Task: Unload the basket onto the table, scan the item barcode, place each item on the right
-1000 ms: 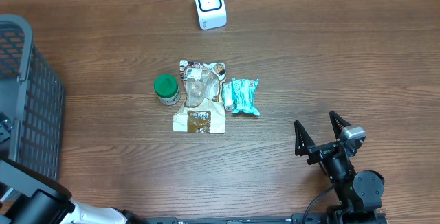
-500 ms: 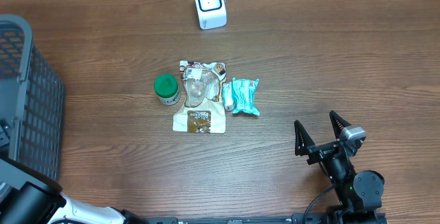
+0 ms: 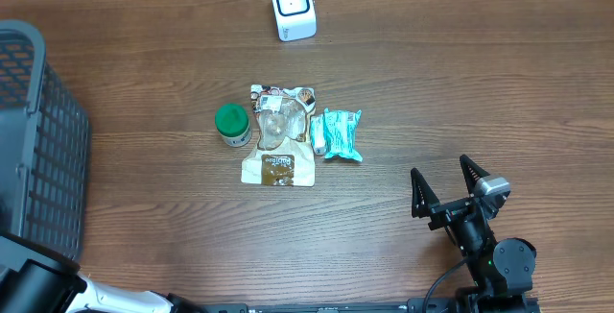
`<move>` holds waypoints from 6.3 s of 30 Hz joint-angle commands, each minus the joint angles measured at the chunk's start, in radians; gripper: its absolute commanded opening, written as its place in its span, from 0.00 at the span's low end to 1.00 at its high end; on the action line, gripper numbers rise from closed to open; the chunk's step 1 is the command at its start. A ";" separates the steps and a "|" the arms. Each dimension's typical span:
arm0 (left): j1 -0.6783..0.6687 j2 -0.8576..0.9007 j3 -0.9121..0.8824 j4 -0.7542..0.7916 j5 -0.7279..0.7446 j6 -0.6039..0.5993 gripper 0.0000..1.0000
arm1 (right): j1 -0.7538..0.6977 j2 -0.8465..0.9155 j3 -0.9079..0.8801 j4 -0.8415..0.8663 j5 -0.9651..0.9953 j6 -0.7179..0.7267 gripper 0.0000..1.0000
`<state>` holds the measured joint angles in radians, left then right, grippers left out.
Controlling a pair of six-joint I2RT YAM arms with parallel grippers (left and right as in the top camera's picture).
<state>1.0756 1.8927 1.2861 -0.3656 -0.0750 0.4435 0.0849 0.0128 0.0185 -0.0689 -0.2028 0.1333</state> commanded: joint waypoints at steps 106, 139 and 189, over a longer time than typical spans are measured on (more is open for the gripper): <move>-1.435 -0.656 -0.019 -0.475 0.105 -0.864 0.99 | -0.006 -0.010 -0.011 0.005 0.000 -0.004 1.00; -1.069 -0.673 -0.021 -0.715 -0.194 -0.675 1.00 | -0.006 -0.010 -0.011 0.005 0.000 -0.004 1.00; -1.069 -0.671 -0.021 -0.715 -0.194 -0.675 1.00 | -0.008 0.141 0.231 -0.232 -0.073 0.048 1.00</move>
<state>0.0025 1.2140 1.2633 -1.0782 -0.2516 -0.2508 0.0845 0.0864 0.1226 -0.2737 -0.2626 0.1730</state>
